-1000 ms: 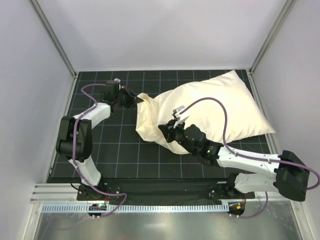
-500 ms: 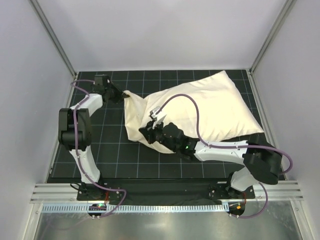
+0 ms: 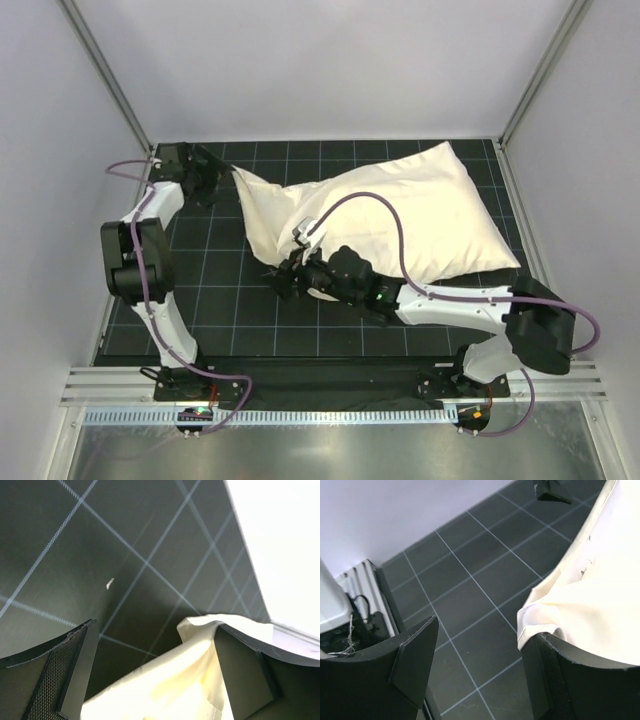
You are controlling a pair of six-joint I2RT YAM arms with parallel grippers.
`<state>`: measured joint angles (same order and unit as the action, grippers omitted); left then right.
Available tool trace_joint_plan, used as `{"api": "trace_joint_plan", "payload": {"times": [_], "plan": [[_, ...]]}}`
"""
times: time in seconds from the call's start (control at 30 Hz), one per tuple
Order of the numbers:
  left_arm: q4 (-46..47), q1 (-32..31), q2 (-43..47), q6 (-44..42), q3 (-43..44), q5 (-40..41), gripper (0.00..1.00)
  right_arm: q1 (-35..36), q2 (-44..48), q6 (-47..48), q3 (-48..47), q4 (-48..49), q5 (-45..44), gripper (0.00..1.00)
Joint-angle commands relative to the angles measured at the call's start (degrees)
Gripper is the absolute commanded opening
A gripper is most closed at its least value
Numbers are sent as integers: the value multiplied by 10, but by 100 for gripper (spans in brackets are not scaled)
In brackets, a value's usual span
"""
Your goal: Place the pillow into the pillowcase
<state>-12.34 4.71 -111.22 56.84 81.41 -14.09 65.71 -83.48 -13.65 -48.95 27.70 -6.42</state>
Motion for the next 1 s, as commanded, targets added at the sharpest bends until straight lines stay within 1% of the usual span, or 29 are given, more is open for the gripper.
{"api": "trace_joint_plan", "payload": {"times": [0.0,0.03,0.1,0.17,0.23,0.3,0.37,0.43,0.53,0.63,0.67,0.8,0.83,0.87,0.97], "plan": [[15,9,100,0,-5,37,100,4,71,2,6,16,25,72],[12,9,109,-1,-11,38,100,4,80,-1,10,17,32,74],[8,9,138,-3,-22,46,100,4,93,-12,8,13,78,77],[-10,10,151,-15,-22,70,100,4,86,-18,-11,-22,108,77],[-29,13,147,-20,-15,72,100,5,60,-36,-40,-41,134,77],[-39,17,136,-21,-5,61,100,6,26,-53,-47,-20,160,77],[-48,18,130,-27,-5,57,100,6,3,-81,-58,2,212,77],[-47,17,137,-32,-23,52,100,8,-33,-95,-76,8,278,77],[-40,15,163,-43,-48,38,100,25,-72,-111,-117,-3,308,79],[-41,14,175,-54,-75,6,100,29,-92,-156,-114,46,315,79],[-41,13,185,-57,-83,1,100,29,-104,-181,-107,78,302,79],[-41,4,183,-76,-117,-31,100,29,-127,-220,-95,117,255,80],[-41,0,178,-78,-117,-32,100,29,-127,-228,-89,118,239,80],[-41,-6,167,-79,-121,-31,100,29,-124,-234,-79,118,203,80],[-37,-28,143,-80,-125,-27,100,29,-117,-252,-70,111,176,80]]}}
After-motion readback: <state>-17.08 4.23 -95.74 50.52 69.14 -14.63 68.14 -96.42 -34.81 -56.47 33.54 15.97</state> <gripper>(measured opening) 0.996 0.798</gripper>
